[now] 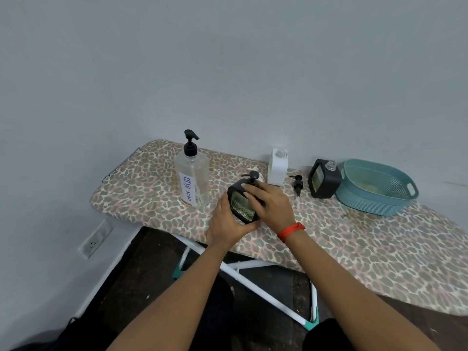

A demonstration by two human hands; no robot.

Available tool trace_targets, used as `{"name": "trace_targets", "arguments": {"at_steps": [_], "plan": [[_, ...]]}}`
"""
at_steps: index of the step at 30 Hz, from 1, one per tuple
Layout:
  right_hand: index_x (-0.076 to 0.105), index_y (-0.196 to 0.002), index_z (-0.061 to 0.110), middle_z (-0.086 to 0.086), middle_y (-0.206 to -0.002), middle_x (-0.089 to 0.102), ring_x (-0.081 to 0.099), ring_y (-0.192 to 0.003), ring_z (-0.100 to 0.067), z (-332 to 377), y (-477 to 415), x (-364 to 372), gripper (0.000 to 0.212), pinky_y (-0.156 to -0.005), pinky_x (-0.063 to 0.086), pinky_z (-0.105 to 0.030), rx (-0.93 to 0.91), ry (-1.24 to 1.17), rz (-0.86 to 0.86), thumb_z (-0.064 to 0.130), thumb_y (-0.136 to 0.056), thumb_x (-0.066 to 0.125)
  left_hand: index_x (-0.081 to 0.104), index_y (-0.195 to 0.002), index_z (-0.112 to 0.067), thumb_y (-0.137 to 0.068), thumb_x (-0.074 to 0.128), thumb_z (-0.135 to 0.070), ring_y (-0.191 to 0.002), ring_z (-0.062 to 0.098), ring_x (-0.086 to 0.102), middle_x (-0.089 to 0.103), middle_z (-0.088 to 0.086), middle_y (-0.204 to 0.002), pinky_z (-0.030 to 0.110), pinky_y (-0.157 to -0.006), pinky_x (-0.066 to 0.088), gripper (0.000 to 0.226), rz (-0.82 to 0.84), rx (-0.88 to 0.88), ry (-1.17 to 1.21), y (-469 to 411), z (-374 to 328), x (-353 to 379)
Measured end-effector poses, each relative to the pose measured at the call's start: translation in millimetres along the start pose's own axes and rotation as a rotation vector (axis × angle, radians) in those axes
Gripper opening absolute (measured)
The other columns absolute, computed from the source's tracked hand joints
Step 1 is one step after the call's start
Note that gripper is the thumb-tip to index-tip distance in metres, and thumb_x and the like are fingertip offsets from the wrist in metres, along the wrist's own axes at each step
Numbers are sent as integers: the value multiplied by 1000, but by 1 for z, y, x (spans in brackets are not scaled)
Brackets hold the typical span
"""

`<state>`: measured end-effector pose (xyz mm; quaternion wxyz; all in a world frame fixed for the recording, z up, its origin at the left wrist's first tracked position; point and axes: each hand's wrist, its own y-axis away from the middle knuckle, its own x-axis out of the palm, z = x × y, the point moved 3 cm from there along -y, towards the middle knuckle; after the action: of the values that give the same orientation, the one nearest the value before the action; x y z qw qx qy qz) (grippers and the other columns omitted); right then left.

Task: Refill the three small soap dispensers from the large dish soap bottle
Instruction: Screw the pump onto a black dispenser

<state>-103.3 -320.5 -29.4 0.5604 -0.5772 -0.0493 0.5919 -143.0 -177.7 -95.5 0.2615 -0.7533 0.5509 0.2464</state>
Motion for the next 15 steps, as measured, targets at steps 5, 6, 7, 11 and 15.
{"name": "trace_targets", "arguments": {"at_steps": [5,6,7,11,15], "plan": [[73,-117,26,-5,-130,66,67,-101,-14,-1,13,-3,25,-88,54,-33,67,-49,-45,28,-93,68,22,-156,-20,-50,73,-86,-142,22,43,42,2,-155,48,-109,47,135,6,-9,4,-1,0,-1],[73,-115,25,-1,-125,68,66,-105,-12,-1,16,-6,22,-89,54,-35,117,-103,-120,28,-93,68,22,-156,-20,-50,73,-86,-141,23,44,43,2,-154,48,-109,47,135,1,-13,3,0,-1,-1],[73,-112,23,3,-118,70,65,-106,-10,-3,17,-10,20,-88,54,-39,191,-165,-205,28,-93,67,22,-155,-20,-49,74,-86,-140,23,46,44,2,-152,48,-108,48,135,-5,-16,3,0,0,-2],[65,-117,26,15,-111,67,63,-94,-11,-10,-1,-16,27,-80,56,-33,531,-455,-215,30,-91,70,21,-155,-21,-50,73,-86,-140,24,45,44,3,-152,49,-109,47,134,7,-22,1,-1,1,-2],[68,-115,40,14,-110,71,65,-89,-6,-8,-26,-13,29,-75,53,-23,501,-488,122,23,-91,70,22,-156,-18,-50,71,-85,-138,25,47,44,5,-151,49,-108,48,134,14,-24,4,-1,1,-2]]}}
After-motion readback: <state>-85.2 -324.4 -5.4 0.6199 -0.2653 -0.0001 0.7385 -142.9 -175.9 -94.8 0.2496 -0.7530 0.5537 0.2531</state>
